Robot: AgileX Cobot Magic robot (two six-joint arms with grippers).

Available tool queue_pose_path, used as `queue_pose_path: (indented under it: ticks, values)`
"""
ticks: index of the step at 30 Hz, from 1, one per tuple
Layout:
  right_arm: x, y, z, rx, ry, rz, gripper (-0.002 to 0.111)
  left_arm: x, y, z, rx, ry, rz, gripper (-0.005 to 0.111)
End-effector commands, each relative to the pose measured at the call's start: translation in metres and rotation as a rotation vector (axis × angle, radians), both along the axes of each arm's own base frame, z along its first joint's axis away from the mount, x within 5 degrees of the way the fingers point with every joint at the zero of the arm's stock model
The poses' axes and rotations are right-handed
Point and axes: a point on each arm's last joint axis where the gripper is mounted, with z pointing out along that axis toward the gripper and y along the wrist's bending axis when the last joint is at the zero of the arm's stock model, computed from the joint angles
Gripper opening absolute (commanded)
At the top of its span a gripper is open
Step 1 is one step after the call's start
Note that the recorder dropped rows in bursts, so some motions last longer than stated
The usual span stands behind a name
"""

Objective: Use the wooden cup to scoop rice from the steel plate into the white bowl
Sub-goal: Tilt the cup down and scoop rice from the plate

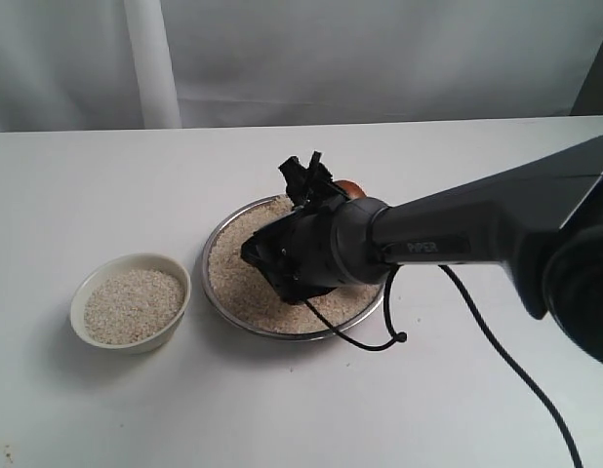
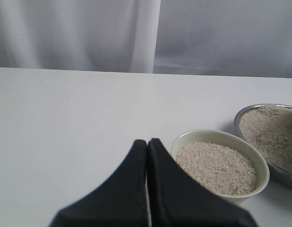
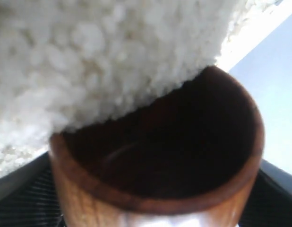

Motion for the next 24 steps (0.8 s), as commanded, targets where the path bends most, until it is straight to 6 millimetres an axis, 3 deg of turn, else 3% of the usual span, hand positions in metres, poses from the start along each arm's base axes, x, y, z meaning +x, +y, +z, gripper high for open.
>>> queue_pose_path:
  ticks: [1, 24]
  values:
    - [-0.006, 0.007, 0.000, 0.010, 0.018, 0.010, 0.000, 0.000, 0.000, 0.001, -0.008, -0.009, -0.004, 0.000]
    - [-0.023, 0.020, -0.007, 0.104, 0.104, -0.026, 0.000, 0.000, 0.000, 0.001, -0.008, -0.009, -0.004, 0.000]
